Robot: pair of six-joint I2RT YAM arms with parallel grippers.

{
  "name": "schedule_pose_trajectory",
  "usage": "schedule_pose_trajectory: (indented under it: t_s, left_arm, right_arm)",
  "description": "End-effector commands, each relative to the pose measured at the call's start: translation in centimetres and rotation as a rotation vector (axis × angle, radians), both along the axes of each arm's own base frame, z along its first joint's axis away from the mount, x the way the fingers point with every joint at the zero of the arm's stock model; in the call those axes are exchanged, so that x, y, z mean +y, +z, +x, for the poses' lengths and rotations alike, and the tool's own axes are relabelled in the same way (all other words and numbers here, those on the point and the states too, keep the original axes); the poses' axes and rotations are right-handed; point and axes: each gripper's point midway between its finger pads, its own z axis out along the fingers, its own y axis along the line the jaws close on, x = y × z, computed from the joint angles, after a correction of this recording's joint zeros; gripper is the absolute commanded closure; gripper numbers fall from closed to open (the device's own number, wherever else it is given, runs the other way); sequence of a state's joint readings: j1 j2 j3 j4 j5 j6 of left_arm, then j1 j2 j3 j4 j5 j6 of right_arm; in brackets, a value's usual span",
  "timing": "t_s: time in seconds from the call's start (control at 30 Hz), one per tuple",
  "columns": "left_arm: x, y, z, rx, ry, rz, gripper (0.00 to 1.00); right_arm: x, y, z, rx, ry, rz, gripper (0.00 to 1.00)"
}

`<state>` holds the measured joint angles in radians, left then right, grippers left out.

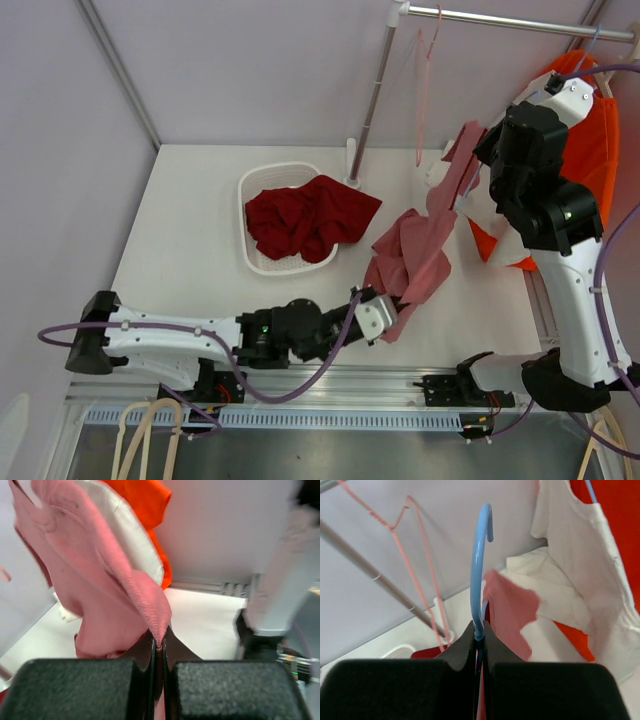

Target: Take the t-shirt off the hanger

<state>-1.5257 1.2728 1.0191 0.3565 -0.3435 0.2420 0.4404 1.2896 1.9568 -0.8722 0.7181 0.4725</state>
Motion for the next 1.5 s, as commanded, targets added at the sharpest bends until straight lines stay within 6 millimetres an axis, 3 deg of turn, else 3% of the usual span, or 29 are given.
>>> schedule_pose_trajectory:
  t_s: [0.0, 0.03, 0.1, 0.17, 0.27, 0.43, 0.47, 0.5, 0.53, 0.57, 0.63, 0.67, 0.7, 0.73, 0.77, 0.8, 0.87, 0.93, 1.07, 1.1, 1.17, 1.2, 1.23, 1.27, 1.3, 1.37, 1.4, 1.47]
  left_arm:
    - [2.3, 2.6, -2.9, -0.028, -0.001, -0.075, 0.99]
    - [2.5, 1.0, -3.7, -0.01, -0.022, -0.051, 0.99]
    - [2.3, -0.4, -5.7, 0.061, -0.077, -0.055, 0.99]
    - [1.8, -3.6, -7.1, 0.116, -0.111, -0.011, 0.99]
    - [0.9, -6.9, -7.6, 0.163, -0.103, 0.05, 0.99]
    - [-0.7, -7.9, -6.4, 0.164, -0.063, 0.059, 0.99]
    - [-1.4, -6.4, -4.2, 0.218, -0.035, 0.018, 0.99]
    - [-1.6, -7.3, -3.2, 0.268, -0.038, 0.05, 0.99]
    - [-2.7, -7.0, -2.8, 0.307, -0.086, 0.05, 0.99]
    - [-2.6, -7.2, 0.8, 0.376, -0.021, 0.032, 0.99]
    - [-3.7, -6.9, 3.9, 0.451, 0.016, 0.059, 0.99]
    - [-3.1, -6.8, 7.5, 0.514, 0.094, 0.075, 0.99]
    - [-3.8, -4.5, 9.1, 0.525, 0.095, 0.017, 0.99]
    - [-4.1, -7.8, 10.4, 0.577, 0.13, 0.11, 0.99]
    - [-3.6, -8.8, 12.2, 0.637, 0.152, 0.138, 0.99]
    - [-4.0, -7.9, 13.0, 0.655, 0.147, 0.131, 0.99]
    - [-4.1, -8.7, 13.9, 0.693, 0.159, 0.148, 0.99]
    - [-3.8, -8.8, 13.6, 0.693, 0.15, 0.145, 0.99]
    - [-2.1, -5.8, 13.4, 0.657, 0.16, 0.099, 0.99]
    - [-1.2, -3.6, 13.3, 0.626, 0.167, 0.064, 0.99]
    - [0.0, -0.3, 13.5, 0.555, 0.177, 0.026, 0.99]
    - [1.3, 1.7, 13.8, 0.519, 0.206, -0.009, 0.99]
    - [2.1, 3.3, 14.4, 0.477, 0.224, -0.032, 0.99]
    - [2.8, 4.4, 14.8, 0.461, 0.235, -0.054, 0.99]
    - [3.6, 7.4, 15.1, 0.434, 0.233, -0.107, 0.99]
    - [4.7, 9.3, 16.5, 0.406, 0.245, -0.132, 0.99]
    - [5.3, 12.5, 16.8, 0.362, 0.24, -0.191, 0.99]
    - [6.3, 14.4, 18.6, 0.287, 0.29, -0.226, 0.99]
  right_arm:
    - [-1.9, 1.8, 2.0, -0.062, -0.071, -0.008, 1.0]
    - [-2.1, 2.4, 2.0, -0.071, -0.074, -0.007, 1.0]
    - [-2.6, 2.1, 2.8, -0.057, -0.081, -0.015, 1.0]
    - [-2.7, 2.3, 3.0, -0.06, -0.078, -0.015, 1.0]
    - [-2.3, 2.1, 3.3, -0.048, -0.054, -0.01, 1.0]
    - [-0.6, 1.6, 2.2, -0.021, 0.029, 0.013, 1.0]
    - [-0.1, 1.6, 1.9, -0.02, 0.045, 0.016, 1.0]
    - [0.2, 1.5, 1.4, -0.018, 0.06, 0.018, 1.0]
    - [0.3, 1.6, 0.5, -0.018, 0.072, 0.021, 1.0]
    - [0.8, 1.6, 0.0, -0.018, 0.092, 0.023, 1.0]
    - [1.1, 1.4, -0.9, -0.012, 0.129, 0.031, 1.0]
    - [1.2, 1.7, -1.9, -0.023, 0.155, 0.036, 1.0]
    - [1.2, 1.9, -2.3, -0.027, 0.171, 0.036, 1.0]
    - [1.3, 1.9, -2.7, -0.028, 0.184, 0.035, 1.0]
    - [1.0, 2.5, -3.6, -0.047, 0.194, 0.04, 1.0]
    - [1.0, 2.7, -3.9, -0.055, 0.203, 0.04, 1.0]
    - [0.5, 3.1, -4.5, -0.072, 0.194, 0.024, 1.0]
    - [-0.5, 3.9, -5.1, -0.102, 0.16, -0.001, 1.0]
    - [-2.2, 5.0, -4.7, -0.152, 0.069, -0.043, 1.0]
    - [-2.3, 5.0, -4.4, -0.156, 0.061, -0.055, 1.0]
    - [-2.2, 6.7, -3.9, -0.237, 0.056, -0.072, 1.0]
    - [-1.8, 6.2, -3.2, -0.24, 0.072, -0.091, 1.0]
    - [-1.1, 7.8, -2.9, -0.314, 0.109, -0.085, 1.0]
    - [-0.7, 8.1, -2.4, -0.327, 0.128, -0.105, 1.0]
    - [-0.6, 8.7, -2.2, -0.341, 0.136, -0.125, 1.0]
    - [-0.1, 8.4, -0.3, -0.321, 0.142, -0.147, 1.0]
    - [0.2, 8.6, 0.2, -0.321, 0.158, -0.159, 1.0]
    - [0.4, 8.7, 1.4, -0.331, 0.155, -0.164, 1.0]
